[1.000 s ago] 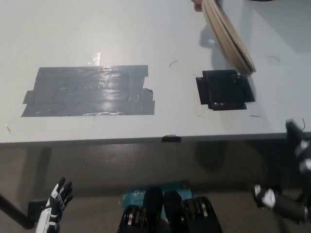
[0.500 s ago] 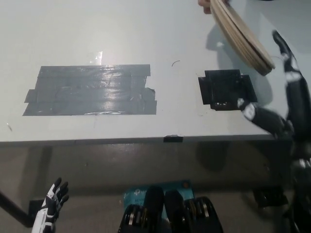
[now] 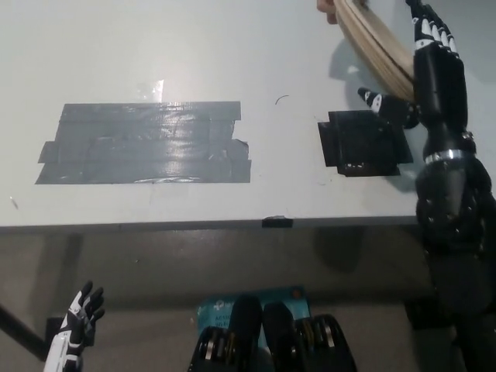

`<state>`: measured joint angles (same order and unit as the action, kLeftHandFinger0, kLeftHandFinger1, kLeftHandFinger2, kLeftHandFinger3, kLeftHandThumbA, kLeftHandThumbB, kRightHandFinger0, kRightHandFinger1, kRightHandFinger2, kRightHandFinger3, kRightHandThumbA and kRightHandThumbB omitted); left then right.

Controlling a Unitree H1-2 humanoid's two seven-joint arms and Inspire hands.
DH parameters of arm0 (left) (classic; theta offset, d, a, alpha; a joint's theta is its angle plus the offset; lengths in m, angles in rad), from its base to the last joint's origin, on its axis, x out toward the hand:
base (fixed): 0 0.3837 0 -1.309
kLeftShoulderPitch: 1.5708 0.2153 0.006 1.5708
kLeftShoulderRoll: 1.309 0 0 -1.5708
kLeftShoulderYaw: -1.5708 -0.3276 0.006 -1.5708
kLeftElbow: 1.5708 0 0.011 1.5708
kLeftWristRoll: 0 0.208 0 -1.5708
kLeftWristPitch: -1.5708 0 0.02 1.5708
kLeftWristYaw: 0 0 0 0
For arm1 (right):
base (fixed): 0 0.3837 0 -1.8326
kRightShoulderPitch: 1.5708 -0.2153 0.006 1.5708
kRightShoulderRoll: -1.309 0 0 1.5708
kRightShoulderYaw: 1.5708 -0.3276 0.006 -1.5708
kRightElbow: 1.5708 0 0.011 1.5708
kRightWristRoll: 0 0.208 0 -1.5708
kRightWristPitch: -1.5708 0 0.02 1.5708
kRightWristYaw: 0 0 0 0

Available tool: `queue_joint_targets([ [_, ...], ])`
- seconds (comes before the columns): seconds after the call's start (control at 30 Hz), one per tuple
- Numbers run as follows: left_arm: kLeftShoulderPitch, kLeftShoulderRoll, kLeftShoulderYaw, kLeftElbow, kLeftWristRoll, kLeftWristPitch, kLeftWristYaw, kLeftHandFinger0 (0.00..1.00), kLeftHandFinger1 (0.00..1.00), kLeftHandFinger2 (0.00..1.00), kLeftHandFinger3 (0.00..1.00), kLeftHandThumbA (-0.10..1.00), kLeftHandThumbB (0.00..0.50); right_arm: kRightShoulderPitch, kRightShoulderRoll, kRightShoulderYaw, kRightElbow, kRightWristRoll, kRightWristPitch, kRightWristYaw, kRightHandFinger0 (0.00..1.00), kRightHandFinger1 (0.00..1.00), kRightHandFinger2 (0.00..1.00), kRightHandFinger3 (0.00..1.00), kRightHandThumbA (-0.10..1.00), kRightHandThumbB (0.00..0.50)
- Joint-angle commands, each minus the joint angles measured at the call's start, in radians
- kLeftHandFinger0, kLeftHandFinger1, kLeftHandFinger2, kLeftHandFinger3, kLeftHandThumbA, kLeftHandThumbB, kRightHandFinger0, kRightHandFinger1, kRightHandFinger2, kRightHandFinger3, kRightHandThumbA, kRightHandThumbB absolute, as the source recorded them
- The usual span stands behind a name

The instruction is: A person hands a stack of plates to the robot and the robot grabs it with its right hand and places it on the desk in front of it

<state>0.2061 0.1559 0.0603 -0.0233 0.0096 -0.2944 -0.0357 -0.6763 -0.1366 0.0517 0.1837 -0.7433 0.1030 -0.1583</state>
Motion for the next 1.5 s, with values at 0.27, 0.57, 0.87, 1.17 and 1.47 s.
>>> queue_joint_targets([
  [0.27, 0.005, 0.023, -0.010, -0.046, 0.003, -0.017, -0.022, 1.00, 1.00, 1.00, 1.00, 1.00, 0.350, -0.156, -0.075, 0.125, 0.192, -0.156, 0.054, -0.110, 1.00, 1.00, 1.00, 1.00, 0.73, 0.500],
  [0.57, -0.006, 0.027, -0.012, -0.047, 0.010, -0.002, -0.021, 1.00, 1.00, 1.00, 1.00, 1.00, 0.340, -0.157, -0.079, 0.149, 0.271, -0.159, 0.029, -0.290, 0.00, 0.00, 0.24, 0.24, 0.60, 0.034],
  [0.87, -0.018, 0.027, -0.015, -0.032, 0.016, -0.001, -0.025, 1.00, 1.00, 1.00, 1.00, 1.00, 0.350, -0.125, -0.104, 0.139, 0.130, -0.135, -0.024, -0.324, 0.00, 0.00, 0.25, 0.22, 0.70, 0.006],
  [1.17, -0.028, 0.027, -0.013, -0.034, 0.006, 0.006, -0.036, 1.00, 1.00, 1.00, 1.00, 1.00, 0.346, -0.097, -0.147, 0.153, 0.013, -0.174, -0.005, -0.281, 0.00, 0.00, 0.12, 0.13, 0.52, 0.060],
  [1.47, -0.044, 0.029, -0.008, -0.030, -0.005, 0.015, -0.041, 1.00, 1.00, 1.00, 1.00, 1.00, 0.357, -0.097, -0.205, 0.239, 0.189, -0.206, -0.076, -0.316, 0.00, 0.03, 0.19, 0.13, 0.51, 0.039],
])
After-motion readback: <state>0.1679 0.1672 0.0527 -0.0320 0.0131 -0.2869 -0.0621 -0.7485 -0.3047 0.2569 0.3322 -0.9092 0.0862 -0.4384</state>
